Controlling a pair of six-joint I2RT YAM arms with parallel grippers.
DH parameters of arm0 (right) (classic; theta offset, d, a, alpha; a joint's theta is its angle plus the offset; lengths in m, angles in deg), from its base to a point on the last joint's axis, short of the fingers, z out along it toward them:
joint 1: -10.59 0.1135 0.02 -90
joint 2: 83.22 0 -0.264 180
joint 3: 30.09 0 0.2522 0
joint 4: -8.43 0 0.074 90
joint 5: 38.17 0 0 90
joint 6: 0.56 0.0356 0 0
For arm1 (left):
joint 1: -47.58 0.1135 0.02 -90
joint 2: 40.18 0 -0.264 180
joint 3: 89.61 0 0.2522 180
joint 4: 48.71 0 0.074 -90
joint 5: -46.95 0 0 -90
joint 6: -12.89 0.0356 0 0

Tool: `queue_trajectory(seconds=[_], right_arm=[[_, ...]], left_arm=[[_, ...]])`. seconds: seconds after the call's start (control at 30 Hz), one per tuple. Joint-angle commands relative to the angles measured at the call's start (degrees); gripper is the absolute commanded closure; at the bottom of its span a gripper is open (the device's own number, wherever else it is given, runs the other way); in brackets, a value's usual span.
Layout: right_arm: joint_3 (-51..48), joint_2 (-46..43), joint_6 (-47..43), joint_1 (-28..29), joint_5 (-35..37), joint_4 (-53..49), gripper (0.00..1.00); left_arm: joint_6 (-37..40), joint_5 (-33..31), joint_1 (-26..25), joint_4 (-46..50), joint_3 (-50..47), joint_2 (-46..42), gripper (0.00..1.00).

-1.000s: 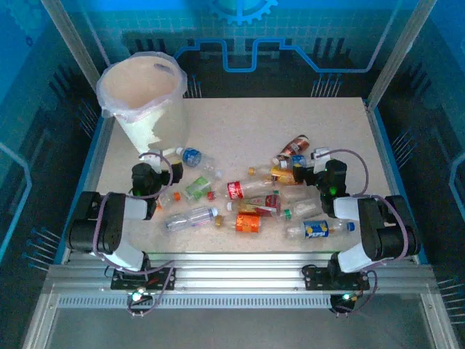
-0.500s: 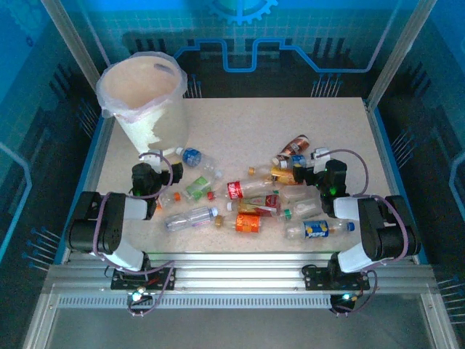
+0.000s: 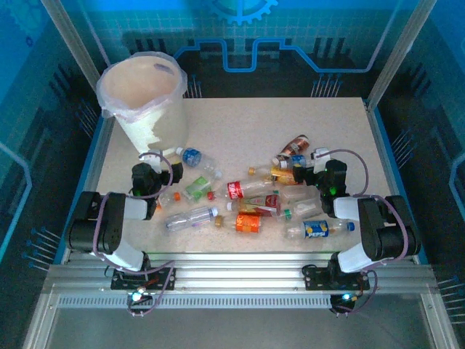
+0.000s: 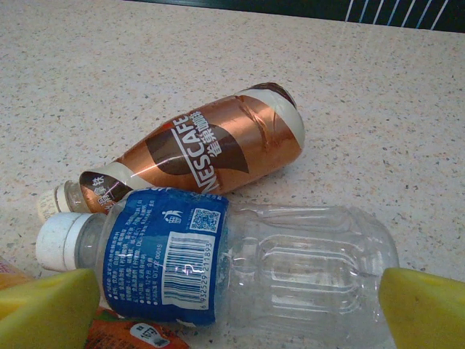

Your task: Put the plastic bottles in the bin

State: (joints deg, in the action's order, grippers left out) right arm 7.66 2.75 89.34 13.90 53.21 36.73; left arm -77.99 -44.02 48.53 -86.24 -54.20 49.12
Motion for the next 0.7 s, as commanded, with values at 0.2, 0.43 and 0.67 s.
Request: queue_trajectory(seconds=[0.2,0.43,0.67], right_arm=[[0.93,0.18,-0.44,-0.72,-0.88,0.91,0.0],[2.42,-0.92,0.59,-1.32,-0.02,-2.53,0.0],[5.04,-2.91,1.9,-2.32,0.12,-8.84,0.0]], left_arm=[[0.9,0.7,-0.24,-0.83,0.5,-0.52,0.01],[-1.73,1.08,1.69,-3.34,-1.85,-3.1,0.01],[-2.19,0.75,2.13,7.01,-0.9,-13.38,0.01]])
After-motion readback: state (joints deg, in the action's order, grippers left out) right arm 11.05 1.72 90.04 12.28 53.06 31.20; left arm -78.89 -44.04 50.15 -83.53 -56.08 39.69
